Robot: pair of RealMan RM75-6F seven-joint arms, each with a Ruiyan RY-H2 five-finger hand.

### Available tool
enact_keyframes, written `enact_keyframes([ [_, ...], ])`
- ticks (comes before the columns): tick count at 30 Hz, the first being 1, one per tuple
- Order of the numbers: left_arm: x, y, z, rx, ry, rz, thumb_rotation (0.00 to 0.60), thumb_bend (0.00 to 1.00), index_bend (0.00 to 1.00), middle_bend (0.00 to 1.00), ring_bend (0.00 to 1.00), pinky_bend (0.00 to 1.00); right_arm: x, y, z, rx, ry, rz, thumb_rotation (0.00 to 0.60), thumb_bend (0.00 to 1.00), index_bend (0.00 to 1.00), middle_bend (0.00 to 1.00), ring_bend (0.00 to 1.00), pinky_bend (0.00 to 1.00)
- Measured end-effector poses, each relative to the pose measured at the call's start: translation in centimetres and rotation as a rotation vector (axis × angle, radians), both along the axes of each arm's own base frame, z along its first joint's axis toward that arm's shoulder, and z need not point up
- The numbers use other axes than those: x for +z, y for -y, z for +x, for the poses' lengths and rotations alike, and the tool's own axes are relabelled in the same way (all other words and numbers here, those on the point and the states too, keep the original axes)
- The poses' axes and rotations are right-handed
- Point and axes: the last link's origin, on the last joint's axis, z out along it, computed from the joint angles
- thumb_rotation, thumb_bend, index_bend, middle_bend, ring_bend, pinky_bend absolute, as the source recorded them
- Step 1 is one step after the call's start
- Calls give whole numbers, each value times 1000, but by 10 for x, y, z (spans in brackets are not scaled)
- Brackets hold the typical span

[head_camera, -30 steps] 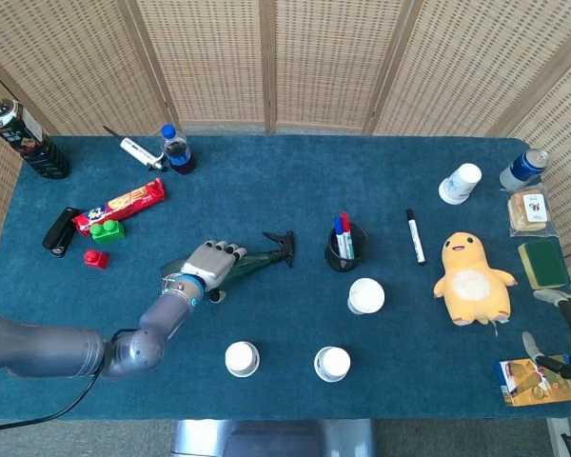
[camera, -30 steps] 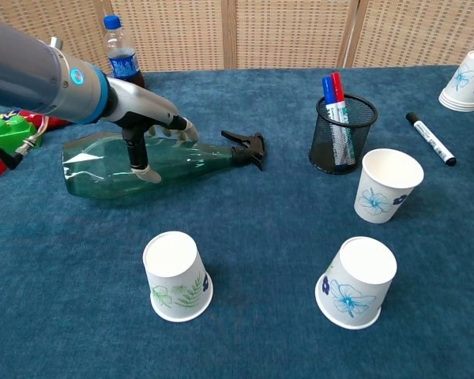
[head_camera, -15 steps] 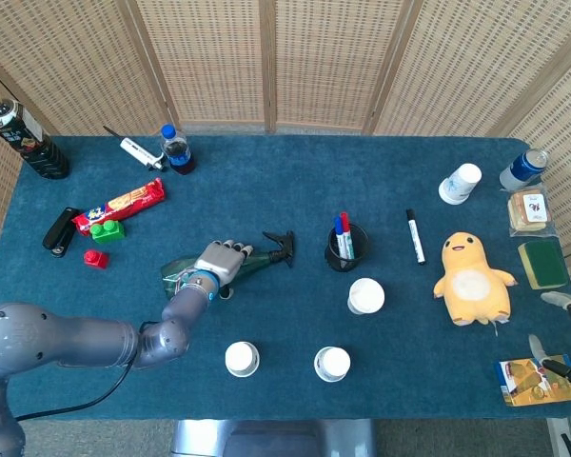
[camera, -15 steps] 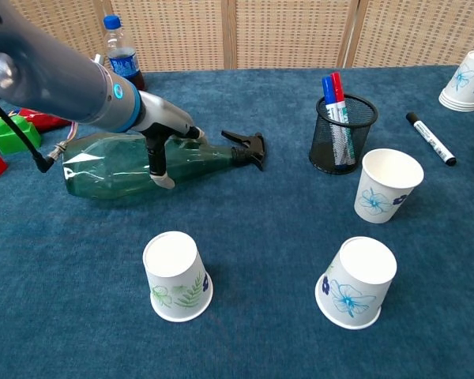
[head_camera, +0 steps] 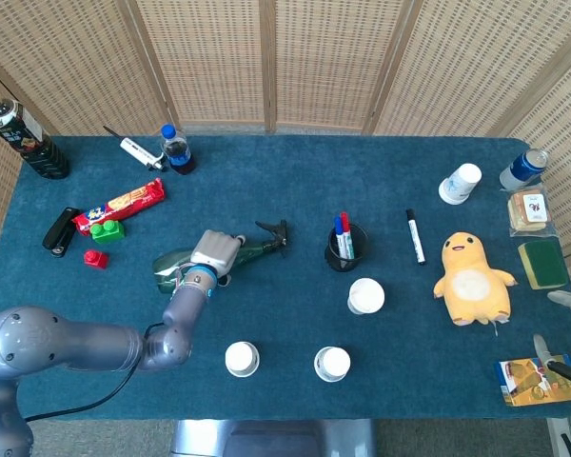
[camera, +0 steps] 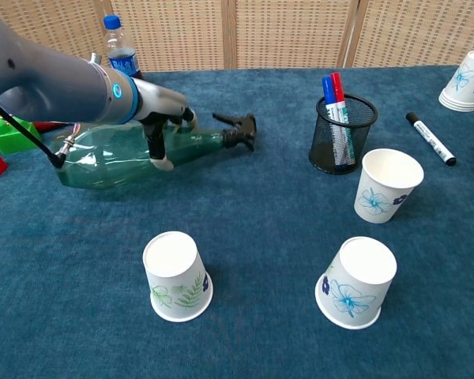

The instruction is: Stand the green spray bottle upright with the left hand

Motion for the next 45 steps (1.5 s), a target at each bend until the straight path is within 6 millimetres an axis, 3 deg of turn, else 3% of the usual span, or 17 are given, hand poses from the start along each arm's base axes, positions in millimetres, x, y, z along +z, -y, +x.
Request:
enact_keyframes([
  [7,28,2,-6,-23,235,111,600,459,470,459,423,598,-1,2,3,14,3,-1,600,389,248,264,64,180],
  [16,75,22,-33,-20,696,175,600,457,443,416,375,547,-8,9,13,40,8,21,600,387,246,264,64,180],
  [25,111,59,-82,-5,1097,171,600,456,421,369,311,447,-17,18,23,62,12,47,600,387,245,265,65,180],
  [29,121,75,-115,2,1182,196,600,456,408,344,276,473,-20,21,27,68,14,57,600,387,246,264,64,180],
  [35,120,84,-149,-4,1211,253,600,458,399,332,253,457,-21,23,29,64,15,61,600,388,245,265,65,180],
  [41,107,83,-164,-85,1191,314,600,434,398,327,237,441,-22,24,31,66,16,63,600,389,246,265,64,180],
  [45,91,79,-164,-116,1216,330,600,425,386,320,225,372,-21,23,31,64,14,58,600,387,246,264,64,180],
])
